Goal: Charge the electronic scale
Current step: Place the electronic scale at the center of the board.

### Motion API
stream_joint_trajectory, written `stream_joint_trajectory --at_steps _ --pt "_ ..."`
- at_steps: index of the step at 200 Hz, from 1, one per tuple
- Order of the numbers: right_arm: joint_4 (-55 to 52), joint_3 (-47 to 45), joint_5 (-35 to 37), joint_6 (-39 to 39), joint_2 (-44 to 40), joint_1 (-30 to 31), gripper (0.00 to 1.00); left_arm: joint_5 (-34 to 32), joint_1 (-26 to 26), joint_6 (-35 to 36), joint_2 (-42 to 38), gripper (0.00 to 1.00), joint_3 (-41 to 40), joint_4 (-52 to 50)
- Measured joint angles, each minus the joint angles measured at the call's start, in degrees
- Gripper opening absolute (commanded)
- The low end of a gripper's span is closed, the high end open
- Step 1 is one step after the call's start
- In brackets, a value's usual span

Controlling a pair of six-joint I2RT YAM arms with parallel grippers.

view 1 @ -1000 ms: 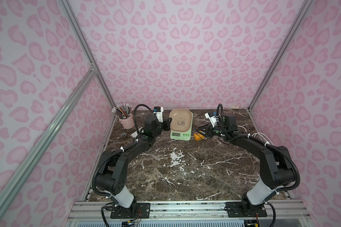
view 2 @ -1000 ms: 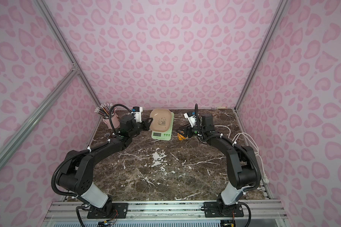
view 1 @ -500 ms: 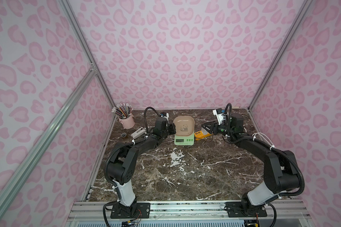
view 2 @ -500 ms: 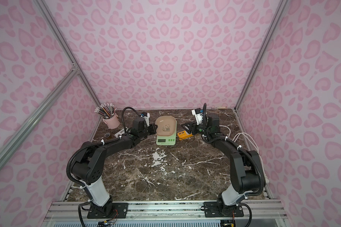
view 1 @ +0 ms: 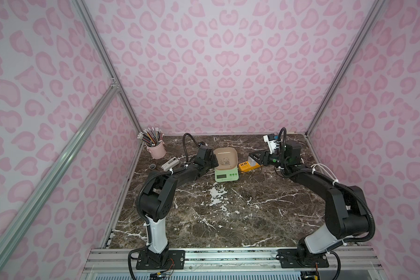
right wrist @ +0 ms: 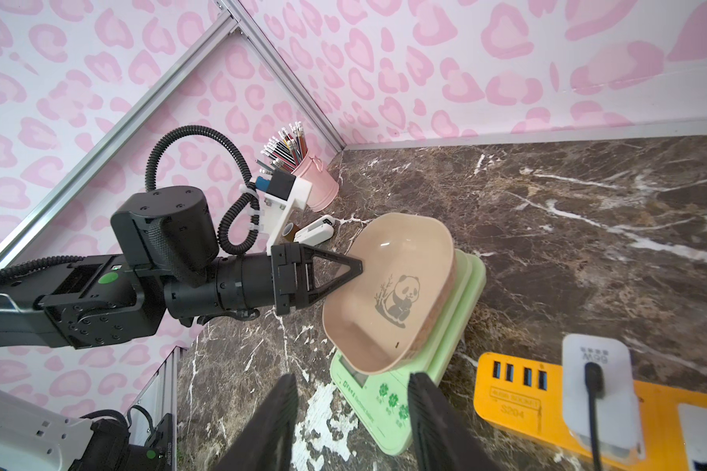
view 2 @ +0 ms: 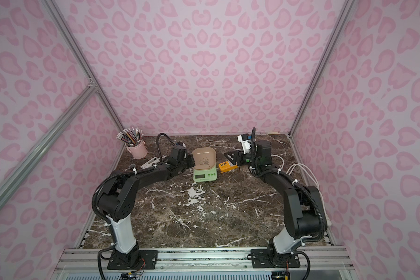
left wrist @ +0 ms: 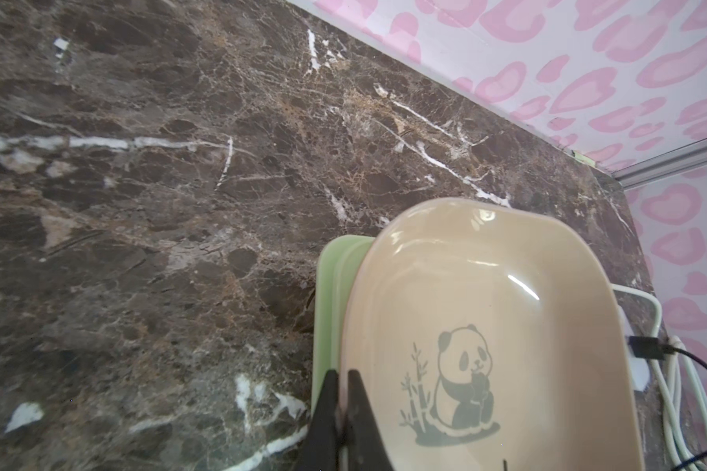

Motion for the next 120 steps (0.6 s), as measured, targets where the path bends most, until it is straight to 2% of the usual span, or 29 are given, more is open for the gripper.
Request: stream_joint_trajectory --at_steps 104,120 --pt "1.11 -1.27 1.20 1.11 -0.61 -1.31 0.48 -3.15 -1.60 -0.02 2.10 0.04 2.99 -5.22" --pt "1.22 -1.49 1.60 1.33 -0.92 -1.66 0.48 -3.23 -1.62 0.00 2.16 0.08 2.75 -5.46"
